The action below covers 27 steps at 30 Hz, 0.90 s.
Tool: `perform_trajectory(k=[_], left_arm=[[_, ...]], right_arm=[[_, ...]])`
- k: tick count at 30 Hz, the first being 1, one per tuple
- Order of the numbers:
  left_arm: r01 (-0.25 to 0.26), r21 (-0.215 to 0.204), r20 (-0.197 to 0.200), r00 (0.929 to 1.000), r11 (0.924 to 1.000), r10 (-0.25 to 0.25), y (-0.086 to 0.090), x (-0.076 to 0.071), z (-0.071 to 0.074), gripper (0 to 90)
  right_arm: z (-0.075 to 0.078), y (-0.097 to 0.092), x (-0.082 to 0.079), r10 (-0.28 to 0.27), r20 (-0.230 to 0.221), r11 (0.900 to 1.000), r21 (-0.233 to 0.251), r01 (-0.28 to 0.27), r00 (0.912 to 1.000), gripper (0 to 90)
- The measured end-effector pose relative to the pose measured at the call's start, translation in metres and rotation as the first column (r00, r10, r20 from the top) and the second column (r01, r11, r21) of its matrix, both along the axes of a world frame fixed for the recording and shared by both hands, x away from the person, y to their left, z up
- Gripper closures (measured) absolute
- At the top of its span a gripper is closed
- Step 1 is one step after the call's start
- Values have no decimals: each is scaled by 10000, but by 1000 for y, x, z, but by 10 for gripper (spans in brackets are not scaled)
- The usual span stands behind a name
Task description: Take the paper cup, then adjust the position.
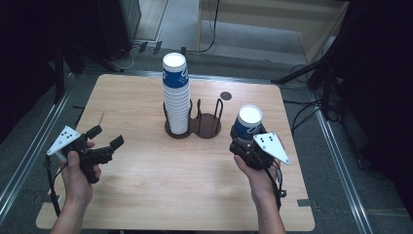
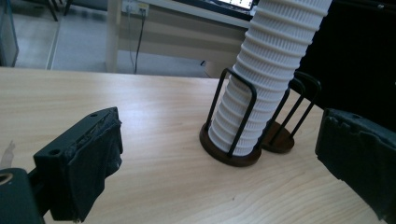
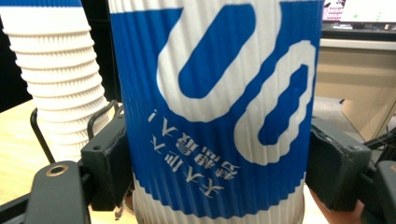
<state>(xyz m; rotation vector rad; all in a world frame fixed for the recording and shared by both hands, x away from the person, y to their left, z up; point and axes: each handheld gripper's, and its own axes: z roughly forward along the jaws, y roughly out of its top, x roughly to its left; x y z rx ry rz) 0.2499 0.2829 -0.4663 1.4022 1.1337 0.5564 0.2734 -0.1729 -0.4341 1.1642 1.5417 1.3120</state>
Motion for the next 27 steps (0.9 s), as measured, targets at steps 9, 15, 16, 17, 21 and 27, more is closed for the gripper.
perform_trajectory(k=[9,15,16,17,21,27], left_arm=[[870,536,-262,9960,9948,-857,-24,3,0,15],[1309,907,-520,9906,9872,-1265,-41,1,0,15],[1428,927,-473,9892,9854,-1389,-42,1,1,14],[1428,927,-473,9892,9854,-1389,-42,1,1,14],[1664,1254,-415,9858,9780,-1624,-55,-1,2,15],[1910,1399,-389,9815,9716,-1874,-69,-3,4,15]], right_arm=[[-19,7,-2,168,-368,9986,-489,-186,9992,199],[-29,18,-3,262,-514,9964,-789,-302,9983,198],[-30,20,-3,303,-526,9958,-851,-347,9982,198],[-30,20,-3,303,-526,9958,-851,-347,9982,198],[-38,31,-5,646,-385,9935,-911,-679,9972,196],[-47,44,-8,688,-399,9875,-1396,-737,9968,195]])
